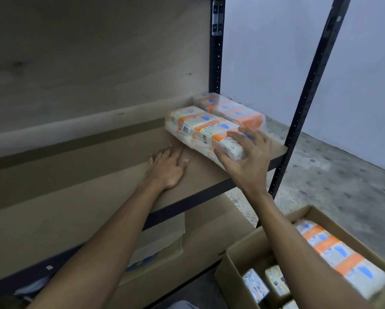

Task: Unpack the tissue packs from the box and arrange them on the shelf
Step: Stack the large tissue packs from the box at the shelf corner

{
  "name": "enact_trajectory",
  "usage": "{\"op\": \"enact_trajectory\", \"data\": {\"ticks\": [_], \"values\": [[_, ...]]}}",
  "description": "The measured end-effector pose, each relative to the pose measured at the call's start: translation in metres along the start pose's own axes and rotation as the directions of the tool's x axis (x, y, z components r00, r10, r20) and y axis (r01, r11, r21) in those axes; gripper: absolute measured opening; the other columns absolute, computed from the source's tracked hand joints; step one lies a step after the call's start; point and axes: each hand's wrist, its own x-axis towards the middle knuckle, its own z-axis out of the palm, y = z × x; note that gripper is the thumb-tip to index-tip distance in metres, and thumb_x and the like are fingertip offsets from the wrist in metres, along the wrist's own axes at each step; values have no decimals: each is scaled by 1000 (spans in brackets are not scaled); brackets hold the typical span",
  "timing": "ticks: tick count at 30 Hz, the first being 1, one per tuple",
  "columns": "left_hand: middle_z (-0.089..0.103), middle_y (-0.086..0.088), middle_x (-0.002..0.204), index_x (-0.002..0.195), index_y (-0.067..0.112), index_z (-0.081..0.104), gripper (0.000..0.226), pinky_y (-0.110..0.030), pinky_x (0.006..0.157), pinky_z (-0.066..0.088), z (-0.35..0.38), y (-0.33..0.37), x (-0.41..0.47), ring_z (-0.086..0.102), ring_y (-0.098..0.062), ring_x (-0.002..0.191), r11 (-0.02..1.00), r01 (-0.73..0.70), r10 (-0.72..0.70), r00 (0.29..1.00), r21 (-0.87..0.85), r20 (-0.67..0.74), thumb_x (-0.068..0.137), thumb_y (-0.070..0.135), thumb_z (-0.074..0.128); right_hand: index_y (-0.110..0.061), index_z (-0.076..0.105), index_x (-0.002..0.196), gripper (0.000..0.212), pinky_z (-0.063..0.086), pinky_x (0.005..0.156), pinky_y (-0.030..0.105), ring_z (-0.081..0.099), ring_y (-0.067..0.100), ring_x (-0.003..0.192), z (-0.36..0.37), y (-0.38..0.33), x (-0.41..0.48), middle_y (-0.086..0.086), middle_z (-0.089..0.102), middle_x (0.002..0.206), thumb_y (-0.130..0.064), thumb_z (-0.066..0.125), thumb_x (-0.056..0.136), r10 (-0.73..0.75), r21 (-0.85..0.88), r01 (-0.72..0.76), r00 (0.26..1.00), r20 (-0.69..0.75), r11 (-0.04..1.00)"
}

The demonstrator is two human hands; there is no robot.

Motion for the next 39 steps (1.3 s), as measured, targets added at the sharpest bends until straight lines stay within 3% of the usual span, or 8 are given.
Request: {"op": "enact_trajectory", "data": {"ticks": [5,11,19,23,33,39], "values": [[11,-3,162,153,28,19,60,-48,120,4,0,6,20,9,-23,149,1000,-1,1,1000,16,14,99,54,22,-23,73,102,43,43,95,29,47,25,114,6,-4,33,0,63,115,-52,76,71,-26,23,28,997,-71,999],[12,-2,162,151,28,23,58,-48,120,6,5,16,49,9,-23,149,1000,15,-15,1000,6,16,99,53,24,-22,72,104,43,29,93,9,46,25,112,17,17,82,2,62,115,-52,75,73,-69,-20,67,991,-115,998],[10,6,163,152,32,20,60,-44,120,1,12,16,82,5,-16,149,1000,23,-23,1000,-13,15,97,56,25,-22,73,103,44,23,94,7,48,29,113,38,71,122,4,60,114,-54,73,73,-53,-103,44,995,-88,994],[10,7,162,151,34,22,59,-45,120,2,16,15,96,5,-14,149,1000,23,-23,1000,-1,6,96,56,27,-23,72,105,45,28,94,18,43,27,117,49,89,129,4,58,118,-54,71,73,-17,-117,12,999,-37,993],[13,6,162,150,33,25,58,-46,120,6,18,14,100,8,-16,149,1000,4,-4,999,3,-38,96,56,30,-24,68,113,50,37,96,30,38,25,124,71,99,140,3,54,125,-56,68,74,-27,-140,30,999,27,990],[14,5,162,149,34,26,58,-45,120,6,18,15,99,10,-17,149,1000,3,-3,999,7,-48,96,56,30,-26,67,113,50,38,93,29,37,26,125,72,103,143,2,53,126,-56,69,73,-25,-129,32,998,56,991]]}}
